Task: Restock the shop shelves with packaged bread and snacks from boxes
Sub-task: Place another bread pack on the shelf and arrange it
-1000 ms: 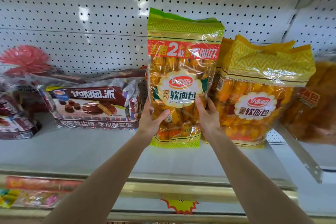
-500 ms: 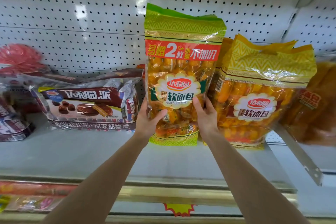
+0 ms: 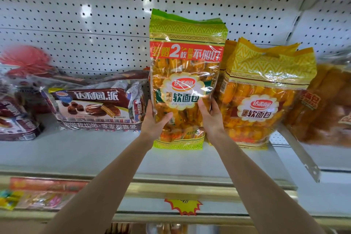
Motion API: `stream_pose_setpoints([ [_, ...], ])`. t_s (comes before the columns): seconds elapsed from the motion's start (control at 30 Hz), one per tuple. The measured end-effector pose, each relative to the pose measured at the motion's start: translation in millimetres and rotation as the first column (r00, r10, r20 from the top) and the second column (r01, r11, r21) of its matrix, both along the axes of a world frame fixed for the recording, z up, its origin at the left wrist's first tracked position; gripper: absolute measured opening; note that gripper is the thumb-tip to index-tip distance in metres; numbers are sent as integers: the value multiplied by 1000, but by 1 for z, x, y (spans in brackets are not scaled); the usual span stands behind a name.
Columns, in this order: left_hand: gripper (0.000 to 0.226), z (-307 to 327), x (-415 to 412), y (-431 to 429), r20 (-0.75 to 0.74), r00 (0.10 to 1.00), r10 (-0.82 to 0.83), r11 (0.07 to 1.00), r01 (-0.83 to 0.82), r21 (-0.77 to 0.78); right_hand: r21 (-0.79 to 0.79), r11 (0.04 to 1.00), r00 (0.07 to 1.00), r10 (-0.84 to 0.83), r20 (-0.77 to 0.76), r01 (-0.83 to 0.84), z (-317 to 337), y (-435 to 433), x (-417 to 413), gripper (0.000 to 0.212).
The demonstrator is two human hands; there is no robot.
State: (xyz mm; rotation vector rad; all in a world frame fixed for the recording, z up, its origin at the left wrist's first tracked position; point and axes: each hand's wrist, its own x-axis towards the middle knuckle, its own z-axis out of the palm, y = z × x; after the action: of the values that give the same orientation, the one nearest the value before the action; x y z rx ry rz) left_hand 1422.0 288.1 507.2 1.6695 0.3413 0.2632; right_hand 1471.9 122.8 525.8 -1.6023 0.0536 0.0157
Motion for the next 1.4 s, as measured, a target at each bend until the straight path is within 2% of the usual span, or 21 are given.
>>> stream_pose_setpoints([
  [0.07, 102, 5, -4, -2, -6, 1000, -1, 1000, 1, -5, -19, 1000, 1000, -4, 9, 5, 2, -1, -3, 80],
  [0.17, 99, 10, -10, -5, -24, 999, 28, 1000, -28, -9, -26, 999, 999, -21, 27, 21, 7, -5, -10, 81],
  [0.3, 97, 21, -27, -11, 6, 999, 39, 999, -39, -28, -33, 999, 998, -39, 47, 41, 17, -14, -28, 71],
  [0.4, 89, 35, -47, -20, 40, 998, 50, 998, -49, -26, -17, 999, 999, -31, 43, 31, 31, -26, -49, 64],
  [0.6, 60, 72, -114, -54, 118, 992, 45, 999, -49, 24, -55, 998, 988, -15, 151, 23, 69, -63, -114, 44],
  [0.8, 61, 123, -170, -96, 213, 974, -74, 992, 49, 120, -47, 997, 970, -50, 239, 63, 113, -104, -182, 49],
  [0.97, 63, 167, -207, -133, 288, 941, -180, 977, 137, 163, -24, 983, 921, -160, 355, 180, 152, -144, -234, 46],
  [1.17, 59, 205, -250, -181, 379, 850, -366, 929, 314, 193, -30, 950, 845, -262, 465, 311, 192, -193, -305, 24],
  [1.27, 54, 212, -274, -210, 402, 790, -464, 886, 420, 196, -13, 915, 802, -346, 486, 402, 202, -221, -352, 36],
  [1.4, 49, 211, -308, -249, 430, 712, -555, 821, 553, 143, -69, 853, 764, -423, 488, 517, 201, -251, -416, 31],
])
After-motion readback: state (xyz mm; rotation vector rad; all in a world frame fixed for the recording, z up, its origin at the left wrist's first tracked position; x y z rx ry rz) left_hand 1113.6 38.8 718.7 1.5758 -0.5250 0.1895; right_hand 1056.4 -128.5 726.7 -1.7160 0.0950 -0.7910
